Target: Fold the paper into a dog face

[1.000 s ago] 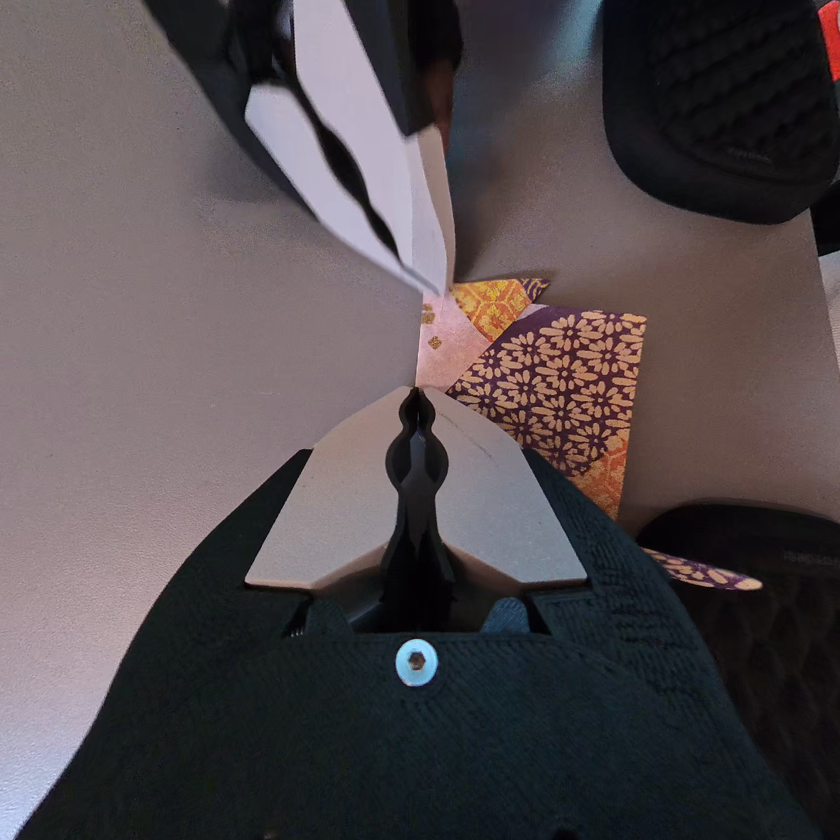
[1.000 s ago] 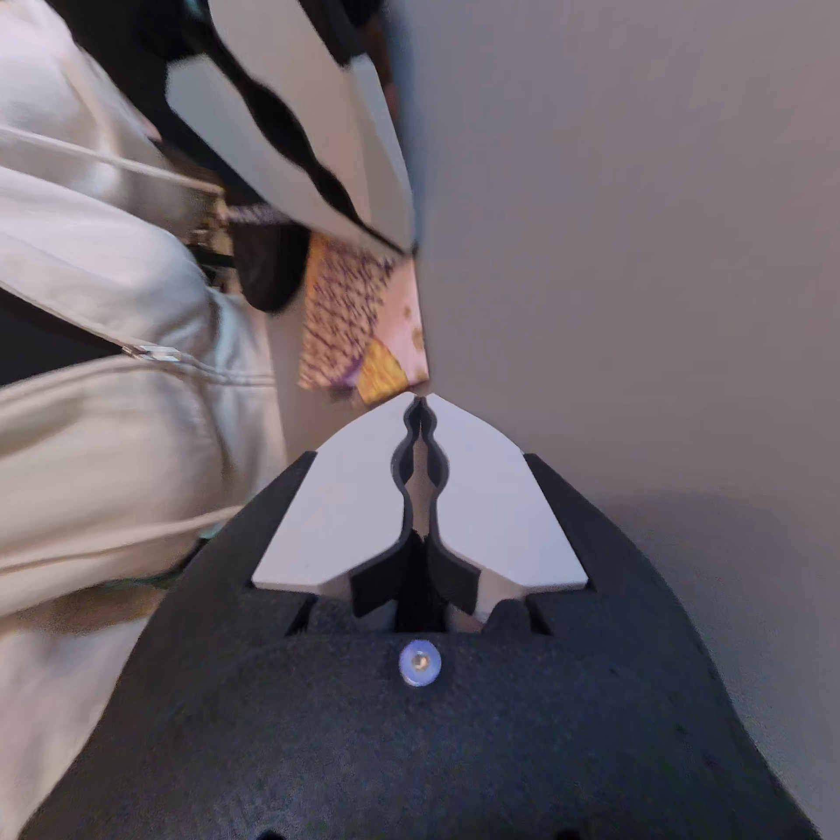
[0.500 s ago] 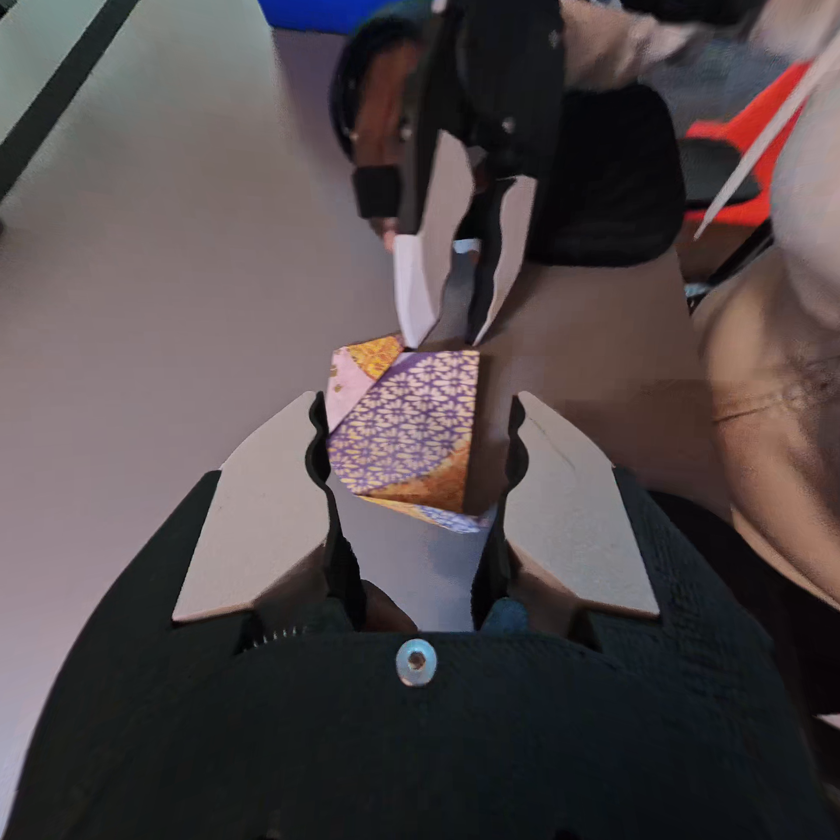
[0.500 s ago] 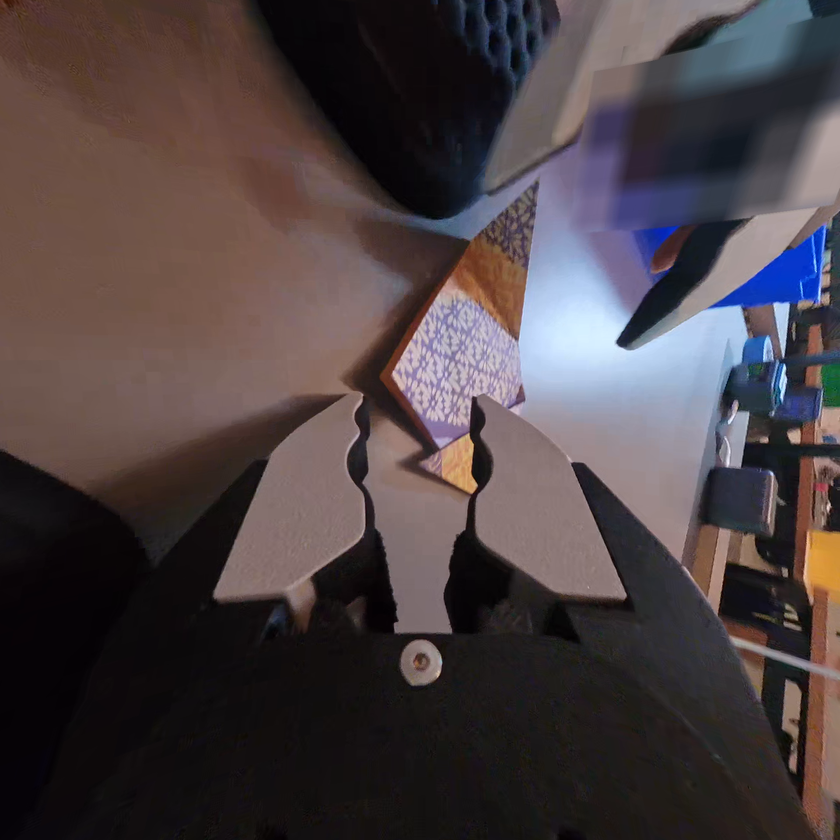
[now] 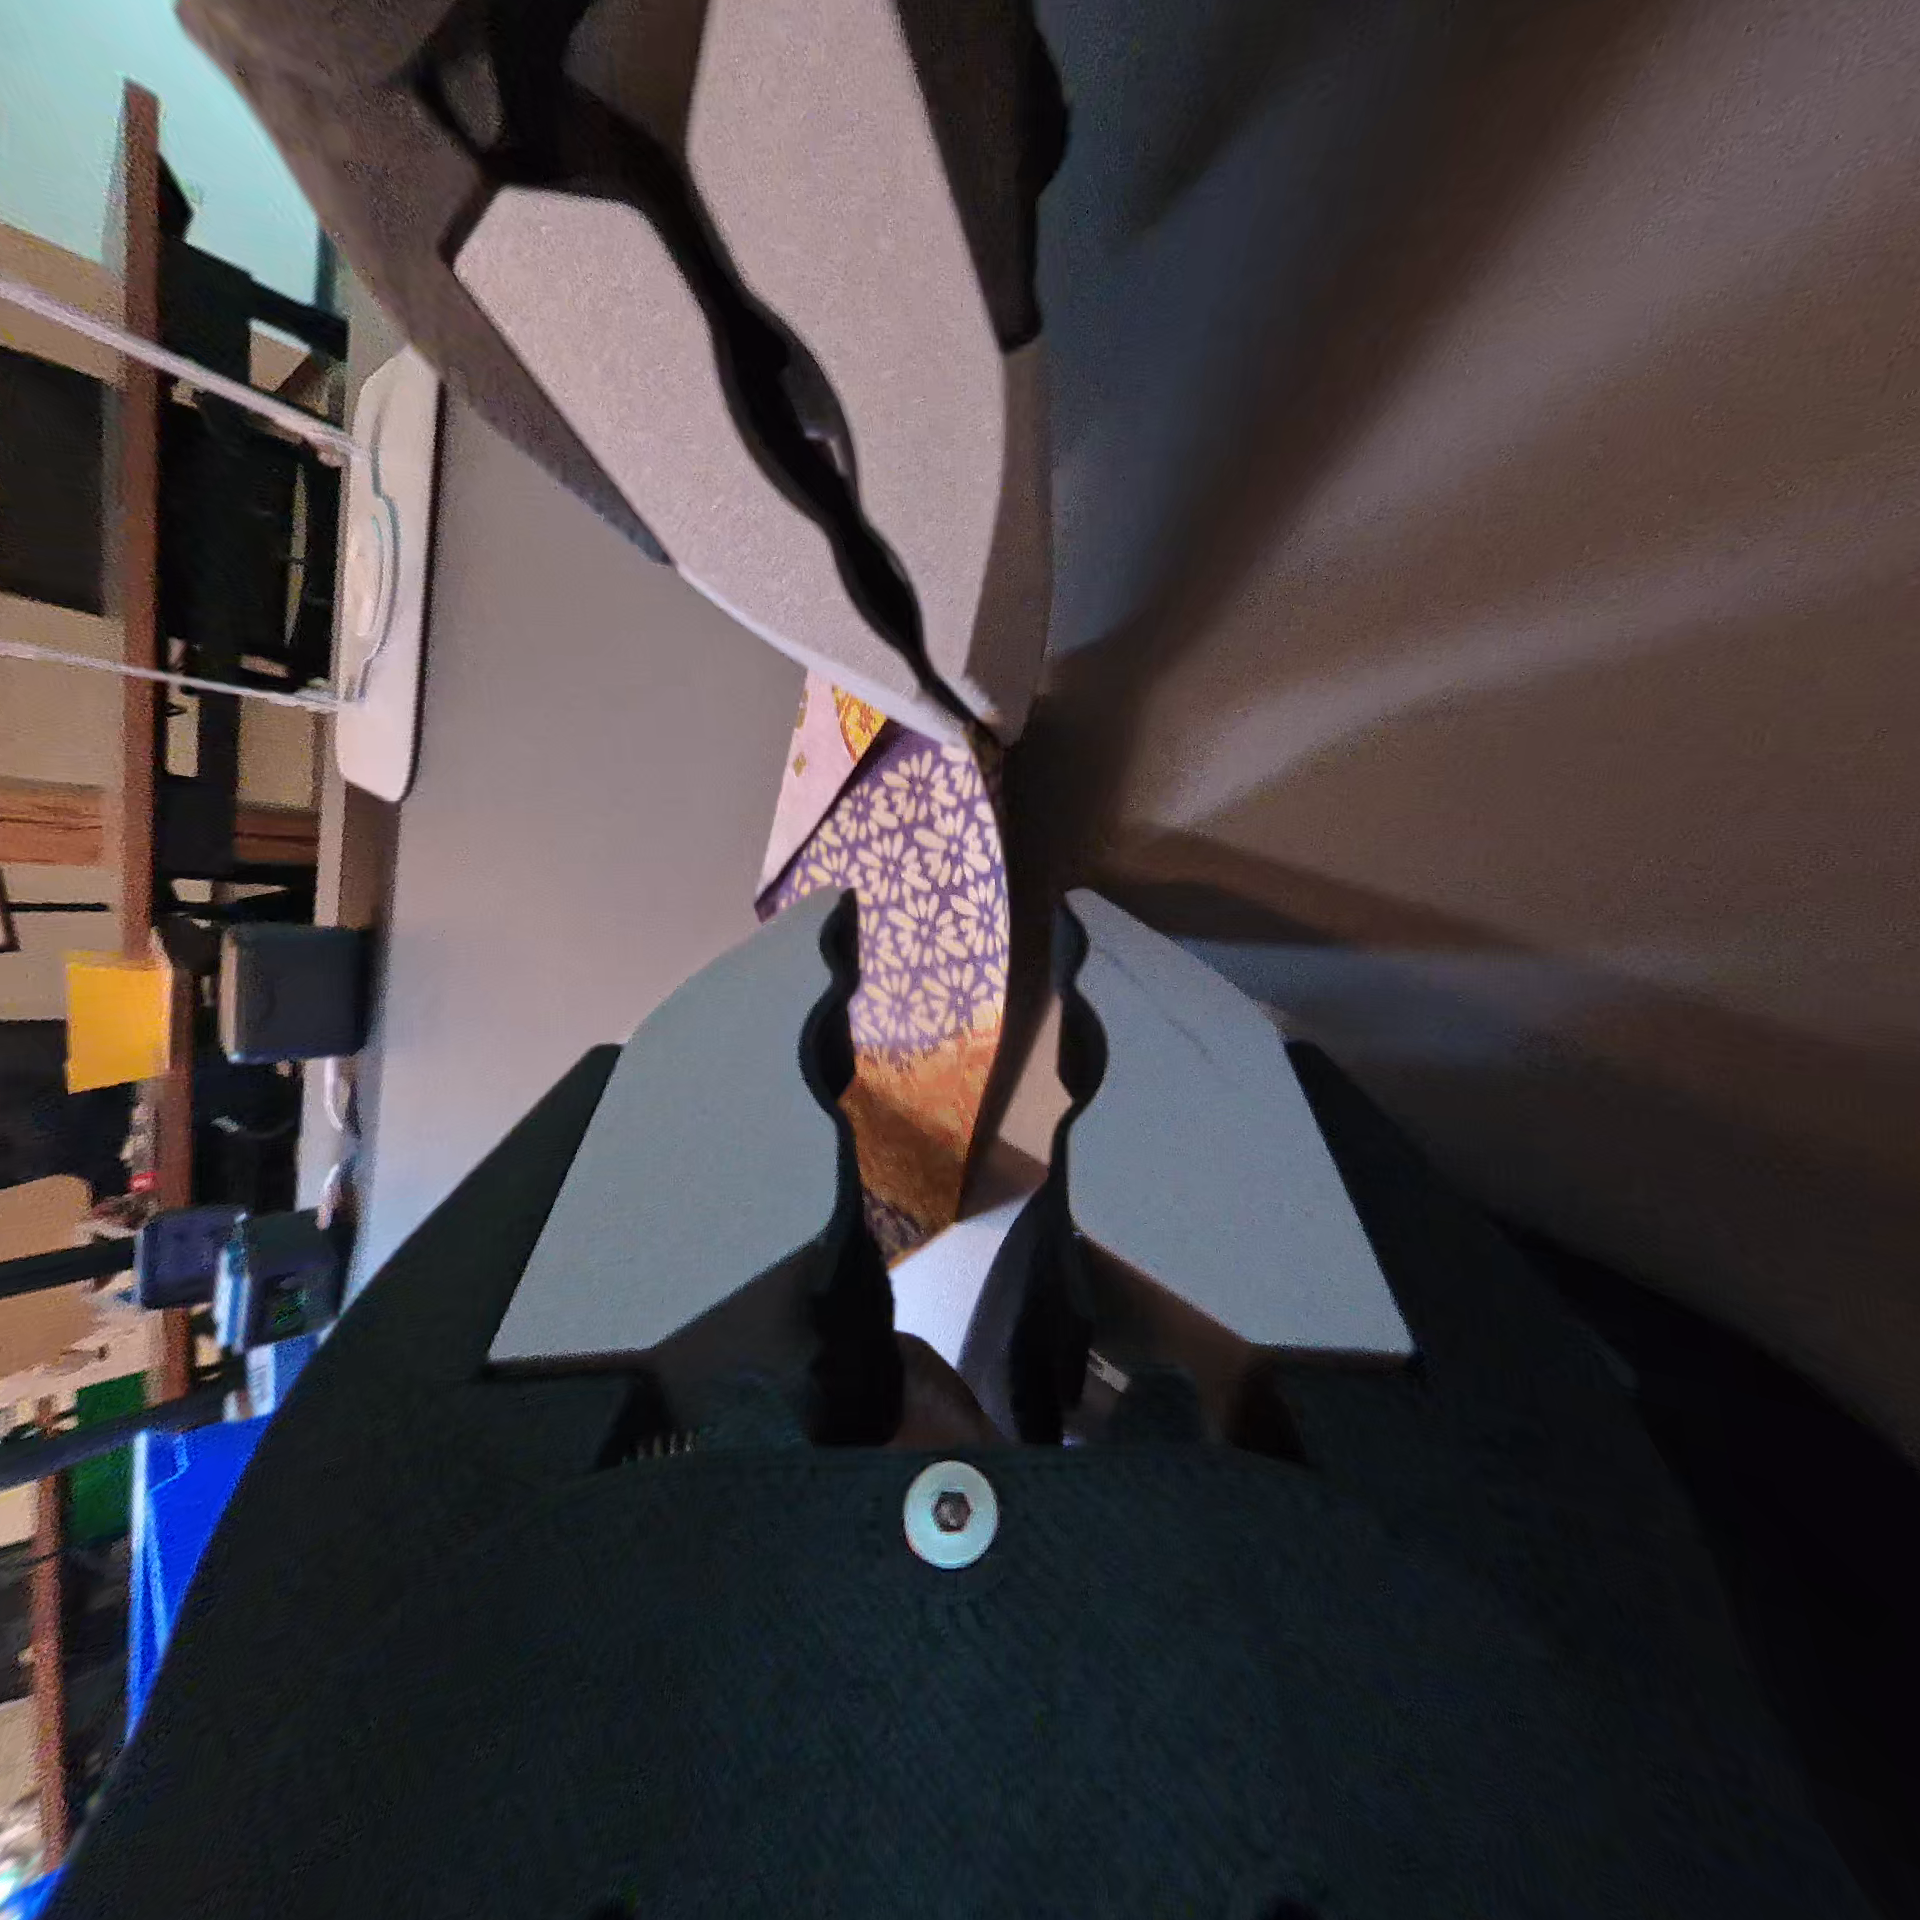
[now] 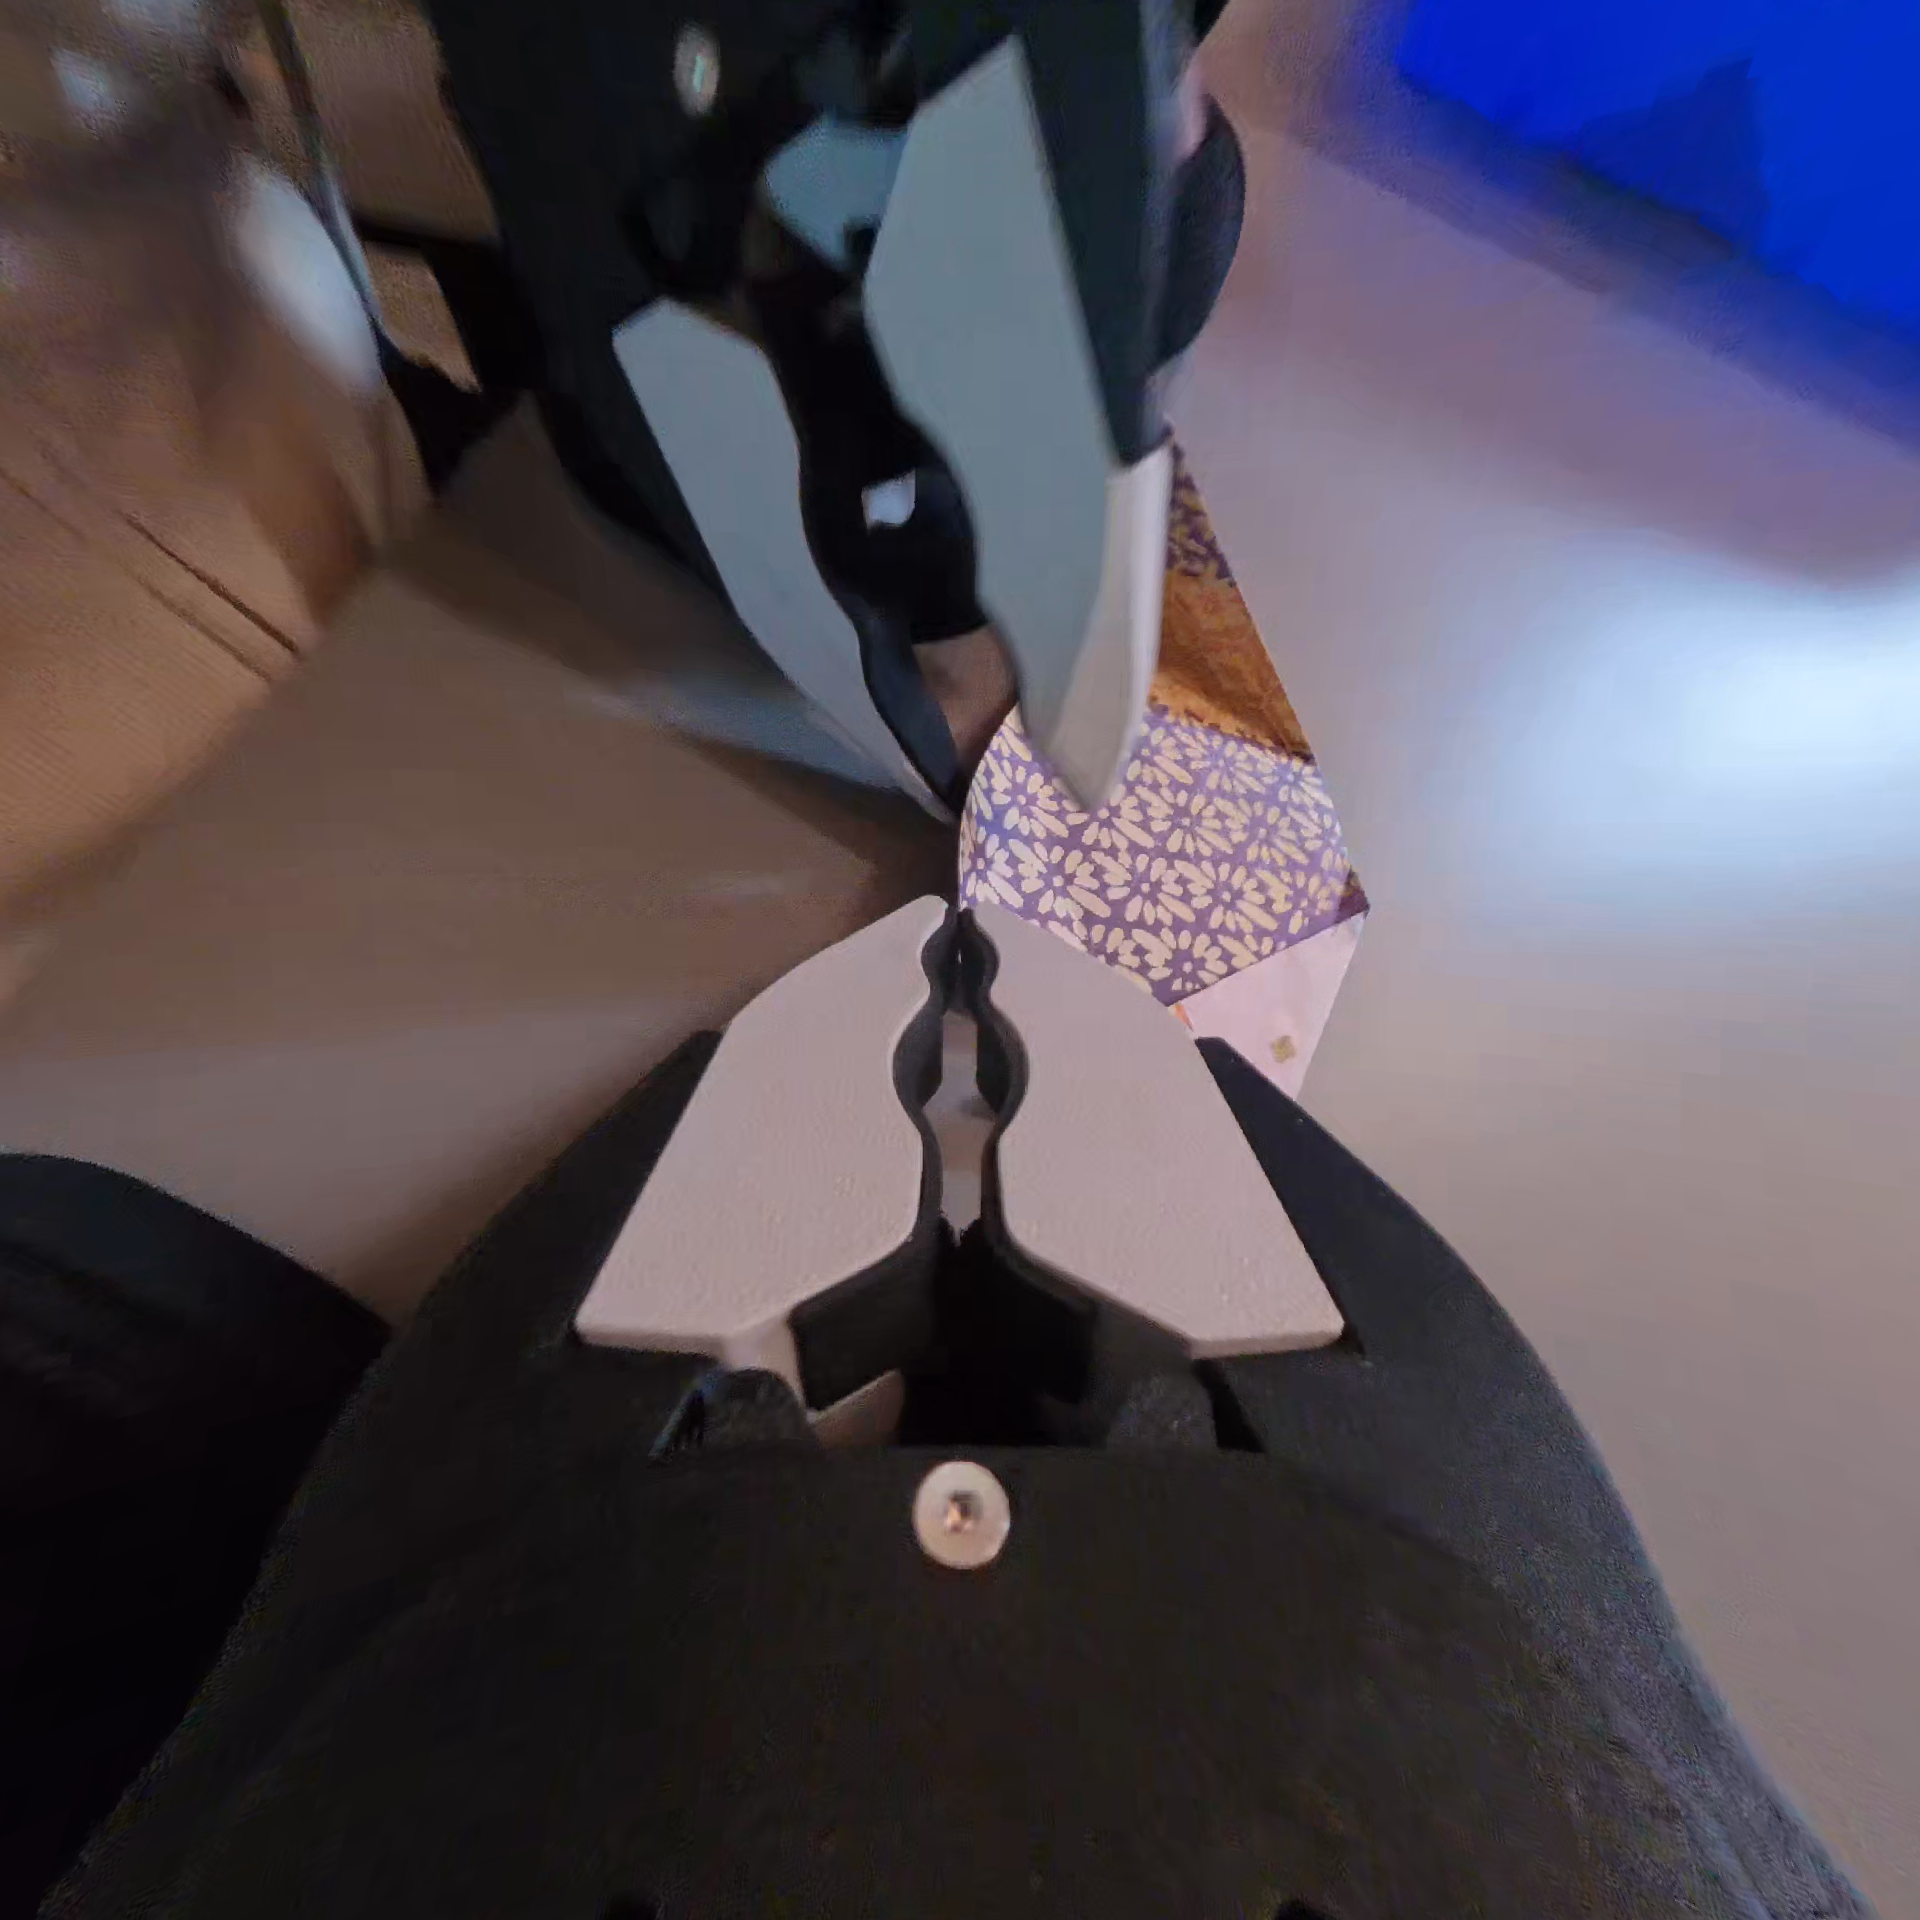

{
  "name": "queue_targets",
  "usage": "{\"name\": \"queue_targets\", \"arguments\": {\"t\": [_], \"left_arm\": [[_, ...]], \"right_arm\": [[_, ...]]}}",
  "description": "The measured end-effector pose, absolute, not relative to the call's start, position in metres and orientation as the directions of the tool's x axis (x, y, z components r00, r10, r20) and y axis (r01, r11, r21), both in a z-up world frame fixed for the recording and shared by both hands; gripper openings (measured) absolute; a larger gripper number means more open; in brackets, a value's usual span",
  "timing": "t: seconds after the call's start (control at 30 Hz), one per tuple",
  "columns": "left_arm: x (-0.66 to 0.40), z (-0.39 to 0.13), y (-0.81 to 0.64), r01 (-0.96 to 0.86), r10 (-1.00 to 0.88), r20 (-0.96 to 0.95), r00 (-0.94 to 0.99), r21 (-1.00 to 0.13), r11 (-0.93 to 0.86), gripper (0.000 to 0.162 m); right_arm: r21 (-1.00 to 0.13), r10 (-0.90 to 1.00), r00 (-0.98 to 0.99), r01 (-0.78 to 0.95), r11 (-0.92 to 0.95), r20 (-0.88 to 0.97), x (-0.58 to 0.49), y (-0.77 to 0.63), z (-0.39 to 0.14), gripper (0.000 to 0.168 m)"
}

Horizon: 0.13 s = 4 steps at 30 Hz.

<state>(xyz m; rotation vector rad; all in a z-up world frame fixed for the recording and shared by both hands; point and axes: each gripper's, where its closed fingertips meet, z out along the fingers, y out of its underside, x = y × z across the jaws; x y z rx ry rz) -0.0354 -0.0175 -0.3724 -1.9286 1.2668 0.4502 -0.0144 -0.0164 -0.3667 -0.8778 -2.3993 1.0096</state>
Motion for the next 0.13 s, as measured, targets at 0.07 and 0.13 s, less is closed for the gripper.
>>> {"name": "queue_targets", "arguments": {"t": [0.07, 0.13], "left_arm": [[-0.0326, -0.3819, -0.0206, -0.86, -0.673, -0.556, 0.487, -0.438, -0.261, 0.014], [-0.0301, -0.3847, -0.0223, -0.803, -0.696, -0.456, 0.555, -0.512, -0.305, 0.0]], "right_arm": [[-0.783, 0.69, -0.724, 0.435, 0.444, -0.01, -0.0141, -0.0193, -0.3591, 0.0], [-0.809, 0.662, -0.746, 0.432, 0.399, -0.072, -0.0107, -0.0223, -0.3546, 0.005]]}}
